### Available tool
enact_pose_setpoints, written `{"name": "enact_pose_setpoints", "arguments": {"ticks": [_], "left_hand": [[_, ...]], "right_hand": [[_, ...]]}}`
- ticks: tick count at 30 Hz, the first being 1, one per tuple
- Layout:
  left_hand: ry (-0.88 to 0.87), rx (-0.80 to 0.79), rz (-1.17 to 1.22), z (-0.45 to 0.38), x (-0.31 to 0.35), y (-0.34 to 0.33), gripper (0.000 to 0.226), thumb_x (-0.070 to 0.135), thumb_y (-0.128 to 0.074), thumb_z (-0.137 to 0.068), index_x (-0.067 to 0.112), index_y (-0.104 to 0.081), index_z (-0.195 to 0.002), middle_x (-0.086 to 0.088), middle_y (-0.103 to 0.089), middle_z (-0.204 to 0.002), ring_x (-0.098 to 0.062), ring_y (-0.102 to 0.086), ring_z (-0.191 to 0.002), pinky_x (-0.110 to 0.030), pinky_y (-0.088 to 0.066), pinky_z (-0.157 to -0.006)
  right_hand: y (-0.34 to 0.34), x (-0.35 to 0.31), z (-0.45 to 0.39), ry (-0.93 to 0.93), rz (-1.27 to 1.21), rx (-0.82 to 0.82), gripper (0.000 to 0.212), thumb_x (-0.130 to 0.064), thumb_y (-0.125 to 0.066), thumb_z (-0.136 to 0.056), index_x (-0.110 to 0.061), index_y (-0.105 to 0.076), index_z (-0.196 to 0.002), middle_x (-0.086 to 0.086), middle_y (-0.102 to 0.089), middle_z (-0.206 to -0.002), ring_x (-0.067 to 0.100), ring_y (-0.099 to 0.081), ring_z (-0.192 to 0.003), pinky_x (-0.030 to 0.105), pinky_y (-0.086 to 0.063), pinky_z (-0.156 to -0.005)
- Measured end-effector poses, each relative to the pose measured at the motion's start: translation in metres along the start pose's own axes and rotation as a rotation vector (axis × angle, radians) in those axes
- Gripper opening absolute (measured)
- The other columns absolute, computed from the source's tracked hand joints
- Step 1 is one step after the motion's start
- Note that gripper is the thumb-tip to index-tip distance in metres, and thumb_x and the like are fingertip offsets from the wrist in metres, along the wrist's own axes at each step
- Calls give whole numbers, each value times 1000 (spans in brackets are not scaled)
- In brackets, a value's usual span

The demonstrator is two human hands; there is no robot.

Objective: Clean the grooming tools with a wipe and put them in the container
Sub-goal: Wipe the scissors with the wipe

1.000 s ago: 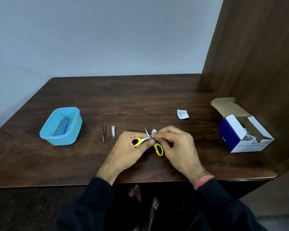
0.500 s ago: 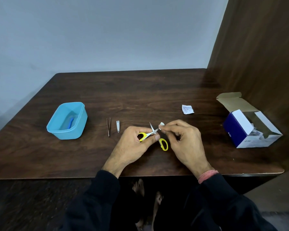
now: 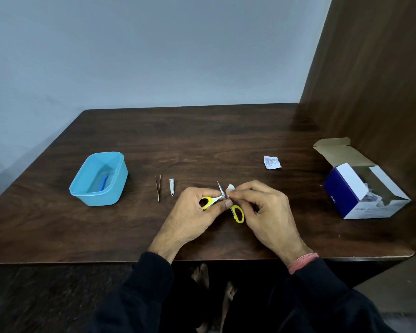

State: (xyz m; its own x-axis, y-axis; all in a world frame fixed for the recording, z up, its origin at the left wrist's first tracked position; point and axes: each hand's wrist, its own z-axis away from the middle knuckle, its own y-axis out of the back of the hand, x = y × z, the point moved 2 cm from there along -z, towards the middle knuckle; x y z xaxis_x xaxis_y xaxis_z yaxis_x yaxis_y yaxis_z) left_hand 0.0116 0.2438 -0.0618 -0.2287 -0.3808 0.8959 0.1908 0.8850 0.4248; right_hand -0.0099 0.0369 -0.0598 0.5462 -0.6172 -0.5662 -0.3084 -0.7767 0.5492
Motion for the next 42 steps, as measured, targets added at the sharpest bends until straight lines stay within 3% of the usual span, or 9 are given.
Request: {"name": "enact_pose_setpoints", "arguments": {"ticks": [3,7,11,17,20,26,32,36,42], "left_hand": [[11,1,-4,0,1,0,7,36,-82,-103,36,-89,-101,9,-83,-89,-2,-64,-79,-35,-55,-81],[20,7,4,0,0,-1,7,36,-83,-103,36,-89,-102,7,-84,-92,-24,-75,-89,-46,-58,-90],[21,6,7,0,0,0,7,34,-83,-102,36,-89,-100,13,-84,-90,-8,-68,-81,-34,-54,-84],[3,-3,-4,-1,-2,-1,7,36,-82,-103,36,-89,-102,10,-84,-93,-26,-73,-92,-49,-58,-90],[21,11,5,-1,-3,-1,6,35,-84,-102,33,-90,-102,14,-84,-90,-11,-70,-82,-41,-56,-86],[9,8,14,-1,-2,-1,7,32,-84,-102,31,-90,-105,16,-85,-96,-9,-75,-93,-31,-55,-91],[8,11,5,-2,-5,-1,7,37,-84,-101,34,-89,-105,13,-85,-96,-16,-75,-90,-46,-58,-92],[-3,6,10,-2,-5,-1,8,33,-84,-102,31,-90,-107,17,-85,-99,-5,-76,-94,-38,-56,-96],[22,11,6,-2,-6,-1,7,36,-85,-101,34,-90,-105,15,-85,-97,-10,-74,-89,-46,-58,-94]], "right_hand": [[0,0,0,-14,20,19,28,-1,-82,-97,-22,-88,-114,-19,-76,-109,3,-75,-99,32,-64,-81],[1,0,-2,-25,-2,38,27,1,-82,-96,-21,-89,-112,-18,-78,-107,4,-76,-98,31,-64,-81],[0,1,-1,-31,10,32,27,0,-81,-97,-21,-89,-112,-18,-77,-107,4,-76,-98,34,-64,-82],[0,-1,-1,6,-18,-15,29,3,-80,-97,-19,-88,-113,-16,-77,-107,8,-76,-99,36,-65,-82],[1,3,-2,-63,-6,53,26,0,-81,-98,-21,-89,-111,-17,-77,-106,7,-76,-96,36,-64,-80],[0,0,-2,-29,-75,-1,22,-1,-81,-98,-18,-89,-110,-15,-78,-106,8,-77,-99,35,-64,-84],[2,-2,-2,-47,-101,4,19,-2,-84,-97,-18,-88,-107,-15,-80,-106,9,-78,-99,36,-65,-85],[2,0,-4,-79,-83,29,20,-2,-84,-96,-19,-88,-106,-16,-80,-105,6,-78,-99,37,-65,-86],[2,1,-4,-90,-95,11,20,-2,-84,-97,-18,-89,-107,-15,-80,-105,6,-78,-97,34,-64,-83]]}}
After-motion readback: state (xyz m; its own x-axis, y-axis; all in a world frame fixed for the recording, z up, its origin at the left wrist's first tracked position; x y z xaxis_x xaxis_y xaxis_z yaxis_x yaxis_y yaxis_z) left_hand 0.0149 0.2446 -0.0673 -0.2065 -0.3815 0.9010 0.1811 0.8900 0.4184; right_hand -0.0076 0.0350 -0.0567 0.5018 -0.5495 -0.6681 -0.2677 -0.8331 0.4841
